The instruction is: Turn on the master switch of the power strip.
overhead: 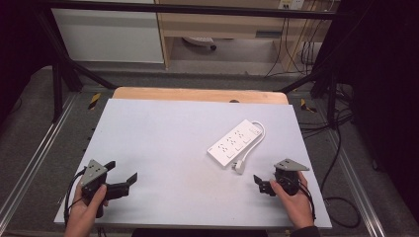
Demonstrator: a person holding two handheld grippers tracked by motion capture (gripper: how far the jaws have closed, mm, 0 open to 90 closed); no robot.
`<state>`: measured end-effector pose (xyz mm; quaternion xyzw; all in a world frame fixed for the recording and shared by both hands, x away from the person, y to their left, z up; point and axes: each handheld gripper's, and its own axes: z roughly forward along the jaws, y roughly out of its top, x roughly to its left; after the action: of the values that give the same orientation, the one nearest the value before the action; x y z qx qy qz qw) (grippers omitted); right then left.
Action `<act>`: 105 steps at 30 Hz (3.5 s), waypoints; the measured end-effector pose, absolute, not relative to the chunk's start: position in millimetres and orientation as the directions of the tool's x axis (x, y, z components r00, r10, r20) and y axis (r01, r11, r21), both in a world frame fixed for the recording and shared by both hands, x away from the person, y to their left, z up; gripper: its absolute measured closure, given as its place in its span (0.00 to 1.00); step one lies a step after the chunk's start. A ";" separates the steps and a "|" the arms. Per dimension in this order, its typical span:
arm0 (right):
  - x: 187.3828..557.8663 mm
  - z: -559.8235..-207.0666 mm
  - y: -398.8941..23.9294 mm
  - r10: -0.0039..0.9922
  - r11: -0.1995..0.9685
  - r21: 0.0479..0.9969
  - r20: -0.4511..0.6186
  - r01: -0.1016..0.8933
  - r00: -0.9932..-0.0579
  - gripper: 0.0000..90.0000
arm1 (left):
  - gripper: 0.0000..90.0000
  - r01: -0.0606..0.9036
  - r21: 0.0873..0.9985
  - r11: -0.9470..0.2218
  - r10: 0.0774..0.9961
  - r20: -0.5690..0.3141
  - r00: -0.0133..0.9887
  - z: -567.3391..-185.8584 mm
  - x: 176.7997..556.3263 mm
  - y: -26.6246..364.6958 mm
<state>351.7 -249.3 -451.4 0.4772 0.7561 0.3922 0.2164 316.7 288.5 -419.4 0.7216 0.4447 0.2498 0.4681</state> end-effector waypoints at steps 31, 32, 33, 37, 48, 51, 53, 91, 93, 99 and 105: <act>398.8 -415.5 -270.6 0.923 0.128 0.874 0.067 0.468 -0.378 0.04 | 0.08 0.411 0.903 -0.128 0.885 -0.083 0.457 -420.7 323.2 288.8; 401.2 -414.5 -270.5 0.924 0.127 0.876 0.066 0.466 -0.377 0.04 | 0.08 0.407 0.904 -0.128 0.886 -0.080 0.457 -420.6 324.5 288.9; 403.0 -413.2 -270.4 0.926 0.126 0.875 0.066 0.468 -0.373 0.05 | 0.08 0.404 0.906 -0.127 0.887 -0.079 0.455 -420.3 325.7 289.1; 410.3 -408.1 -270.2 0.930 0.121 0.880 0.060 0.460 -0.361 0.05 | 0.08 0.391 0.912 -0.126 0.884 -0.076 0.461 -418.8 331.7 290.3; 426.1 -390.7 -272.2 0.937 0.117 0.884 0.052 0.453 -0.345 0.05 | 0.08 0.398 0.911 -0.110 0.890 -0.087 0.447 -419.0 329.3 295.8; 427.6 -387.5 -272.2 0.939 0.109 0.888 0.056 0.448 -0.340 0.05 | 0.08 0.400 0.909 -0.117 0.892 -0.081 0.446 -419.5 327.1 296.0; 430.7 -383.6 -272.4 0.940 0.111 0.888 0.052 0.446 -0.338 0.05 | 0.08 0.405 0.907 -0.118 0.893 -0.082 0.444 -419.9 326.7 295.9; 475.0 -365.5 -266.0 0.955 0.075 0.908 0.054 0.413 -0.293 0.27 | 0.08 0.421 0.898 -0.126 0.895 -0.081 0.439 -421.9 326.3 295.5; 476.3 -365.8 -266.0 0.952 0.071 0.910 0.060 0.409 -0.299 0.33 | 0.08 0.423 0.897 -0.126 0.895 -0.081 0.438 -422.1 326.3 295.5; 478.3 -366.6 -265.4 0.952 0.050 0.915 0.077 0.400 -0.295 0.43 | 0.08 0.427 0.896 -0.127 0.894 -0.083 0.439 -422.3 326.4 295.2; 480.3 -365.2 -266.9 0.953 0.030 0.922 0.090 0.385 -0.289 0.53 | 0.08 0.425 0.896 -0.127 0.894 -0.082 0.440 -422.1 326.2 295.6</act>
<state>480.3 -266.9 -365.2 0.5141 0.6508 0.4699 0.3023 326.2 295.6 -422.1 0.7075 0.4663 0.2506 0.4683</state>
